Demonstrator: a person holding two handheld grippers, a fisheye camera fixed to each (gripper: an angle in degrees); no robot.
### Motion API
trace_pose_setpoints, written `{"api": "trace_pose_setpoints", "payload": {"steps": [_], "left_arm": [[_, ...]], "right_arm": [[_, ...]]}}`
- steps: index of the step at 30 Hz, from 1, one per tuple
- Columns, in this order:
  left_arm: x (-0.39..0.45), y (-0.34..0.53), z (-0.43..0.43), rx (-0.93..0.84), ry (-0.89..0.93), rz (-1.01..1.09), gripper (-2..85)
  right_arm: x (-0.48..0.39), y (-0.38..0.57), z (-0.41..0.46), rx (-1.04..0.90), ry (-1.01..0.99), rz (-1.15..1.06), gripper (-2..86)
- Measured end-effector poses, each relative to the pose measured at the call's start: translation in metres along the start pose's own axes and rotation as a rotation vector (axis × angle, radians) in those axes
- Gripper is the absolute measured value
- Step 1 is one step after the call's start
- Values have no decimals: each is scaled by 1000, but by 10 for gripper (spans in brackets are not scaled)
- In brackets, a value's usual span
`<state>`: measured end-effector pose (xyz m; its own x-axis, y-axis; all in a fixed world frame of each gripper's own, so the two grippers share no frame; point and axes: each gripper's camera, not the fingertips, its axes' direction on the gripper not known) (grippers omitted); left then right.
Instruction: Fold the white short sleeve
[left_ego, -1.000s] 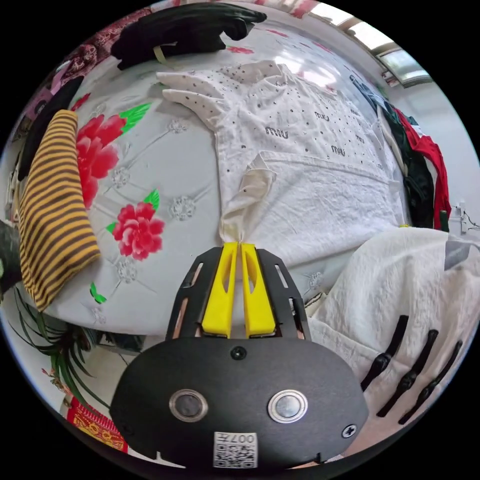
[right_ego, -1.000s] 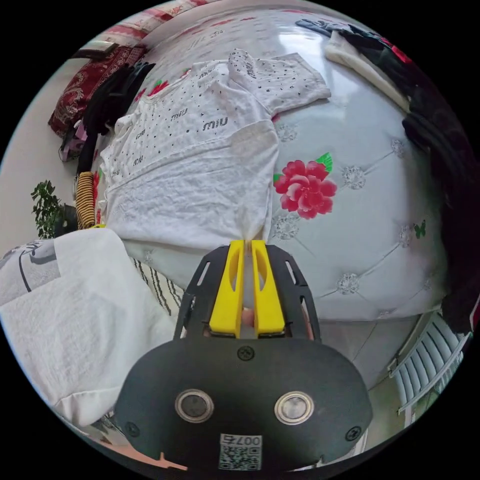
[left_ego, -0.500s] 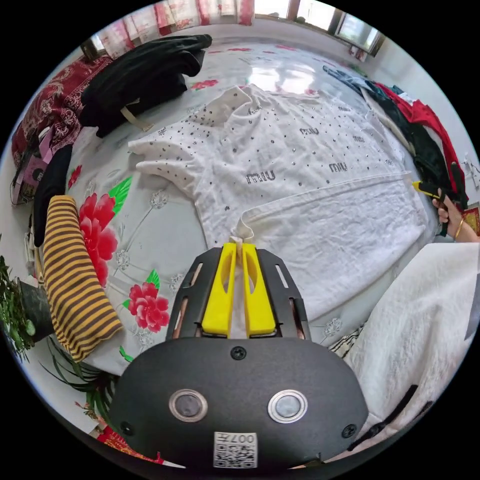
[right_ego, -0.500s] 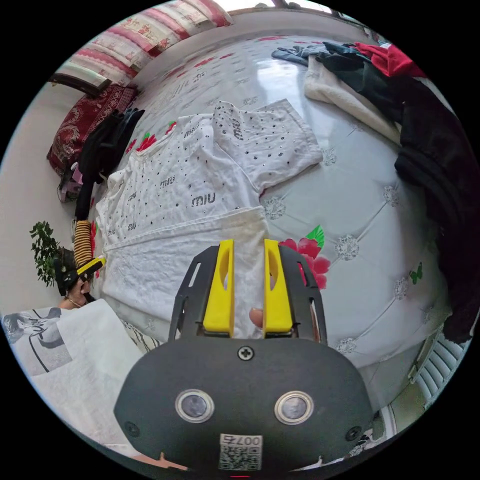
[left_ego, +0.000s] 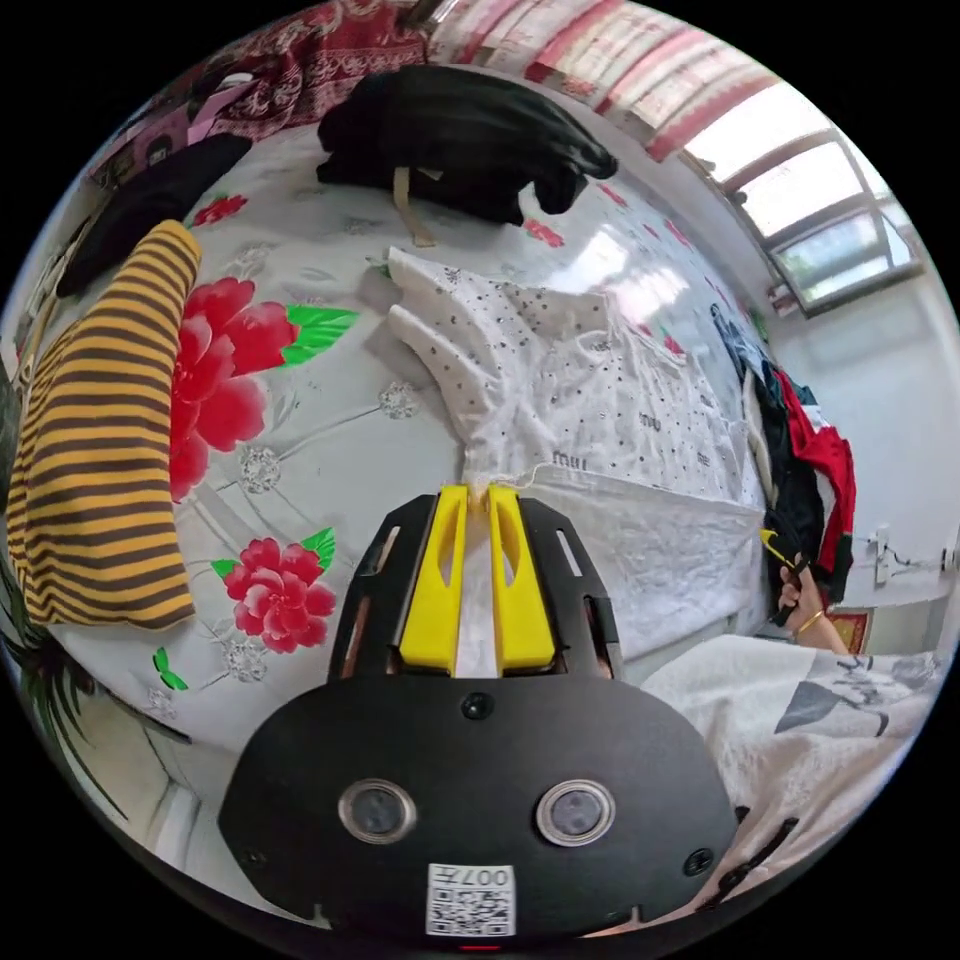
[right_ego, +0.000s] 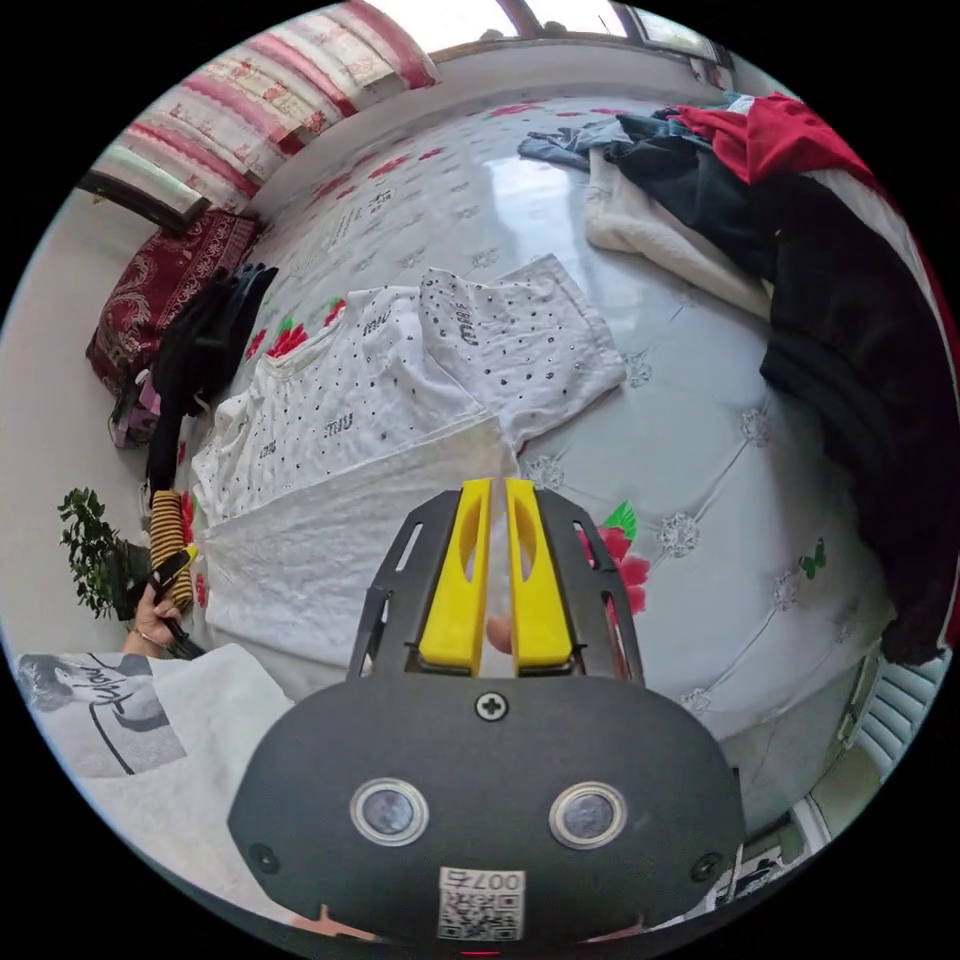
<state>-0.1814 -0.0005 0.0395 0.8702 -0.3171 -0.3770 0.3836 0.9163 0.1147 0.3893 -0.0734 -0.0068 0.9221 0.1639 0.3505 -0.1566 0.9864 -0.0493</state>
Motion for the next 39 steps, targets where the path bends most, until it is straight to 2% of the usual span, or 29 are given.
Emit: {"api": "trace_pose_setpoints", "payload": {"steps": [2,5,11,13,15,17,19,22,24,26,28,31,33,34,36,39], "left_arm": [[-24,-9,-11,30,-18,-66,51],[-69,-21,-37,128,62,-139,67],[-141,-74,-36,136,267,-252,149],[-152,-86,-32,132,275,-292,138],[-168,-91,-34,147,223,-367,92],[-181,-89,-32,163,260,-404,50],[-197,-78,-27,162,363,-469,15],[-227,-39,-27,302,601,-623,-4],[-250,1,-15,415,840,-807,-8],[-253,26,-6,485,961,-898,-9],[-239,38,-9,536,994,-885,-9],[-171,27,-51,534,844,-562,-9],[-64,9,-80,397,630,-44,-9],[-34,10,-80,352,559,88,-9],[72,37,-48,180,246,500,-8],[135,70,4,95,32,650,-8]], "right_arm": [[0,0,-3,20,41,13,7],[0,8,-22,101,38,29,6],[-17,9,-20,93,-113,-4,-1],[-37,3,-13,68,-179,-59,-2],[-55,-2,-10,51,-213,-113,-3],[-72,-5,-6,25,-259,-167,-3],[-92,-7,-1,-14,-299,-232,-3],[-109,-5,3,-38,-311,-289,-3],[-115,-3,4,-47,-305,-310,-3],[-118,-1,6,-62,-308,-323,-3],[-119,-1,8,-74,-313,-329,-3],[-120,-3,8,-77,-320,-331,-2],[-122,-4,10,-82,-329,-336,-1],[-124,-5,13,-87,-337,-342,0],[-129,-8,22,-108,-349,-348,4],[-142,-16,42,-158,-388,-357,16]]}}
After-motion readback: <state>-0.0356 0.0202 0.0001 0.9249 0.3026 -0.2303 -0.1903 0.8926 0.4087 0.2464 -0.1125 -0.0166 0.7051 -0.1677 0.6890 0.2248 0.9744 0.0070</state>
